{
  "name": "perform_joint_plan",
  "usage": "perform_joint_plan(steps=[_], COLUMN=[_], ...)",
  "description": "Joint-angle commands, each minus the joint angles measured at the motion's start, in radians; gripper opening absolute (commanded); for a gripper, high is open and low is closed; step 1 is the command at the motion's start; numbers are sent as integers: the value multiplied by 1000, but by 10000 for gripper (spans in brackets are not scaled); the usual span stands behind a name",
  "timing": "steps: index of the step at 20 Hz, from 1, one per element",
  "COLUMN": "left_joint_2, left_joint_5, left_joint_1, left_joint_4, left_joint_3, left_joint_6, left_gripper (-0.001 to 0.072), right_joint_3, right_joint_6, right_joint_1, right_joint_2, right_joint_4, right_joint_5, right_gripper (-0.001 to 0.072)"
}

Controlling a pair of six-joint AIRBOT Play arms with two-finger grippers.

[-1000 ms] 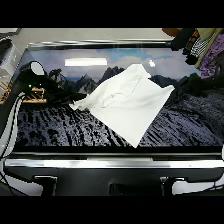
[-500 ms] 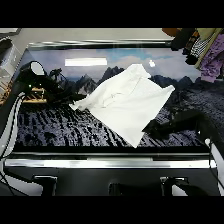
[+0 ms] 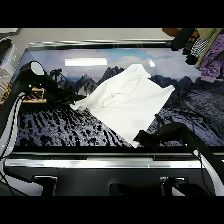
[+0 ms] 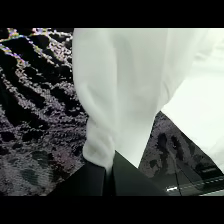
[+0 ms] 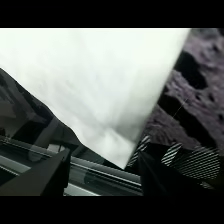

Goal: Fold the clothes and pants, and hang the long-sleeved shirts on hangers.

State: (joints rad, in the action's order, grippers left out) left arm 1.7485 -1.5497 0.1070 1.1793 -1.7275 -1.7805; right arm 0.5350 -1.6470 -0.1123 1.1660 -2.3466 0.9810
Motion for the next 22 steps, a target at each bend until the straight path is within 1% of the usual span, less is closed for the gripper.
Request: perform_joint_plan(steps=[1, 2, 3, 4, 6, 8, 9, 12, 13, 15, 16, 17, 20, 22], left_joint_2=[0, 0, 0, 0, 0, 0, 0, -4, -11, -47, -76, -113, -243, -356], left_joint_5=[0, 0, 0, 0, 0, 0, 0, 1, 5, 32, 54, 79, 175, 262], left_joint_1=[0, 1, 0, 0, 0, 0, 0, 0, 0, -9, -24, -48, -145, -221], left_joint_4=[-2, -2, -2, -2, -2, -2, -2, -2, -4, -55, -103, -148, -245, -281], left_joint_3=[0, 0, 0, 0, 0, 0, 0, 0, 0, 0, -2, -14, -103, -179], left_joint_6=[0, 0, 0, 0, 0, 0, 0, 1, 22, 111, 151, 169, 188, 187], left_gripper=[15, 15, 15, 16, 15, 15, 15, 15, 15, 15, 15, 15, 15, 15], right_joint_3=[-5, -5, -5, -6, -5, -5, -4, 18, 44, 146, 228, 321, 678, 933], right_joint_6=[72, 94, 111, 122, 151, 151, 146, 133, 135, 145, 145, 145, 157, 195], right_joint_1=[-74, -80, -80, -80, -80, -80, -80, -77, -76, -42, -7, 31, 151, 198], right_joint_2=[-1, -1, -2, -1, -1, -2, -2, -45, -78, -156, -197, -235, -330, -373], right_joint_4=[8, 15, 27, 44, 73, 70, 55, 17, 21, 25, 26, 28, 28, 29], right_joint_5=[-107, -121, -129, -136, -145, -156, -159, -167, -163, -139, -110, -80, 45, 126], right_gripper=[496, 477, 474, 400, 381, 224, 26, 27, 27, 27, 27, 27, 27, 27])
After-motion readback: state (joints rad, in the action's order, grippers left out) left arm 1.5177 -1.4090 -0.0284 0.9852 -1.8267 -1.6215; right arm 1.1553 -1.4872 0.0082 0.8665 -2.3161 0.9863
